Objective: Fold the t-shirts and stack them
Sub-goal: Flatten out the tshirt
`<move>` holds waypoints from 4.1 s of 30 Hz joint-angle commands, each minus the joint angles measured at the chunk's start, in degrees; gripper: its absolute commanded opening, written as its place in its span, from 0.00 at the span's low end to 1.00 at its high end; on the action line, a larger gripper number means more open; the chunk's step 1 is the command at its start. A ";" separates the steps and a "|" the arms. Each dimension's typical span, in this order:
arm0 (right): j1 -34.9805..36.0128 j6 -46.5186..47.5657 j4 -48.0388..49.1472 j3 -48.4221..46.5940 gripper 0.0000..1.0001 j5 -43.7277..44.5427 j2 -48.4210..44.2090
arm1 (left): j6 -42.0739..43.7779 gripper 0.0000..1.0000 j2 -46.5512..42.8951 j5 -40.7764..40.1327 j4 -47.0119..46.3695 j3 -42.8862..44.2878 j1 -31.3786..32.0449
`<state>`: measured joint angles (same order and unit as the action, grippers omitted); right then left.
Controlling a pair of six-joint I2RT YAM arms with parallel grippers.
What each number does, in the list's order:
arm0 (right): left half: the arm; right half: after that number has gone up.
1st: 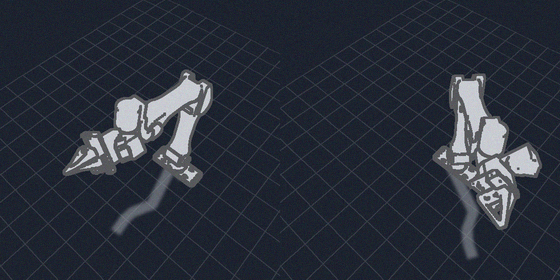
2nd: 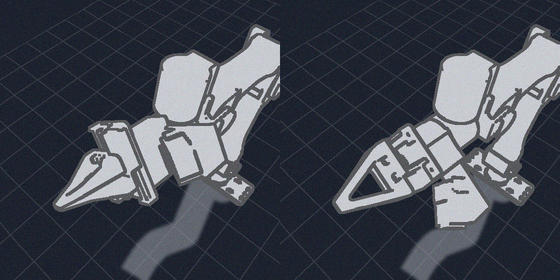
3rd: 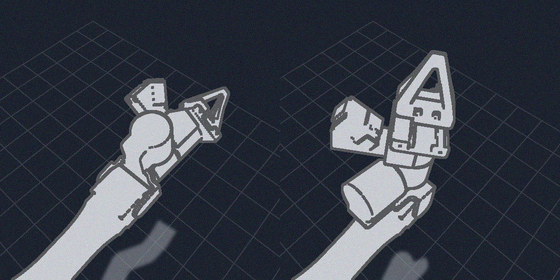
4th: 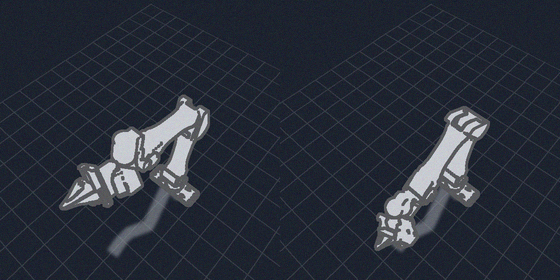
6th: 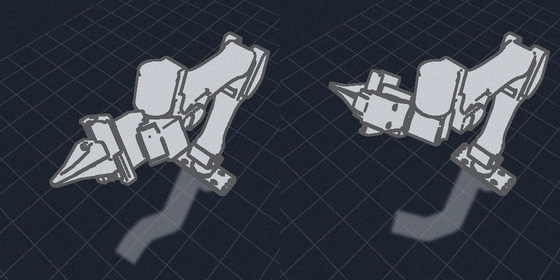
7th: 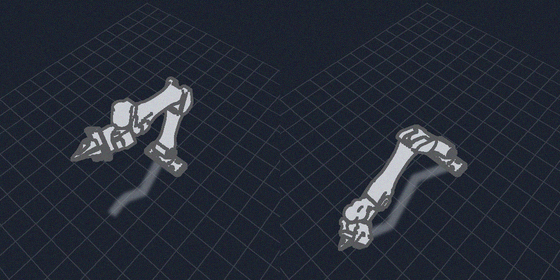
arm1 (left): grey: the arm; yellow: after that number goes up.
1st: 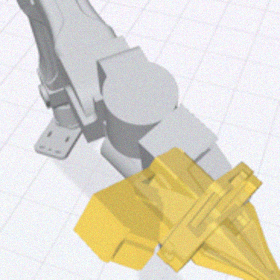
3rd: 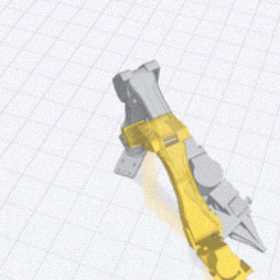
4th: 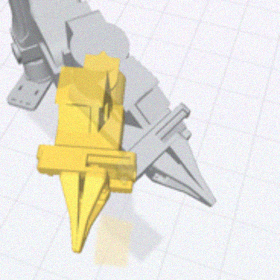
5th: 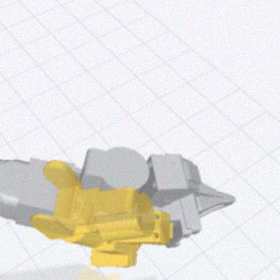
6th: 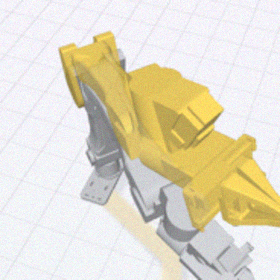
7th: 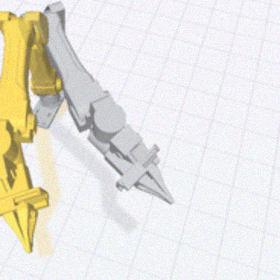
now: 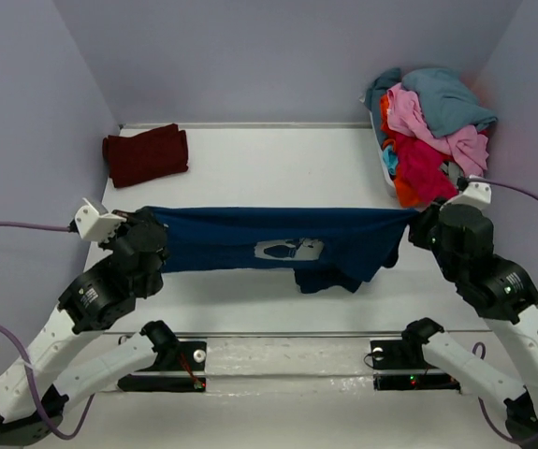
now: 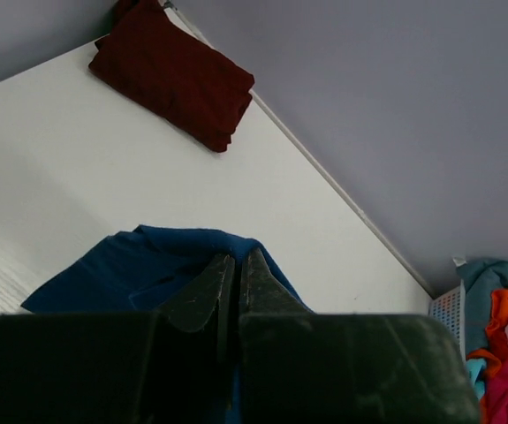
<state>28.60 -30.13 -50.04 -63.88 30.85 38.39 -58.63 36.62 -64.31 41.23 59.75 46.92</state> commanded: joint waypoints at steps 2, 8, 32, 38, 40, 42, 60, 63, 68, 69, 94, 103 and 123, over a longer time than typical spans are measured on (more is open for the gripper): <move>-0.12 1.30 4.67 -0.55 0.07 0.89 9.03 | 4.66 0.06 3.79 -7.15 -8.70 -1.47 -0.16; -0.12 1.92 14.34 2.18 0.07 -0.71 19.42 | 1.16 0.06 10.57 -3.55 -14.07 -4.19 -1.29; -7.50 2.44 29.04 -6.69 0.07 -5.18 51.86 | 4.75 0.06 44.58 24.49 -45.89 -6.84 -29.24; -11.10 3.23 27.54 -15.73 0.07 -6.41 58.45 | 9.14 0.06 55.02 25.90 -46.78 4.13 -30.92; -11.72 3.67 27.19 -18.11 0.07 -6.94 61.08 | 10.19 0.06 57.76 26.78 -46.68 9.30 -31.62; -12.25 4.02 26.14 -21.88 0.07 -7.56 63.02 | 11.61 0.06 62.05 28.62 -45.81 12.83 -32.24; -13.31 7.19 22.01 -30.61 0.92 -10.55 68.93 | 16.62 0.96 64.98 32.85 -49.41 16.19 -34.52; -13.31 7.63 22.00 -29.91 0.99 -10.02 67.08 | 17.32 0.97 63.66 32.59 -49.41 16.10 -34.52; -13.31 5.18 20.68 -22.82 0.98 -12.55 60.76 | 15.39 0.94 56.82 28.48 -47.65 10.76 -31.19; -12.70 5.26 21.99 -20.61 0.97 -12.66 57.36 | 14.95 0.94 54.98 27.41 -45.39 10.13 -30.49; -0.32 -0.54 27.54 11.67 0.67 -15.03 48.87 | -2.63 0.92 42.74 19.32 -37.28 -15.45 -17.30; 3.83 -1.60 27.54 7.11 0.66 -12.92 54.77 | -1.58 0.92 48.53 20.02 -39.47 -13.70 -17.30; 3.83 -0.81 26.40 5.61 0.66 -11.07 54.42 | 3.44 0.90 56.10 27.03 -46.59 -10.00 -24.32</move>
<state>32.42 -30.85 -25.12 -57.01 19.46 93.01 -55.81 91.68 -37.91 -3.27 49.19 23.81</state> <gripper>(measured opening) 0.663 0.908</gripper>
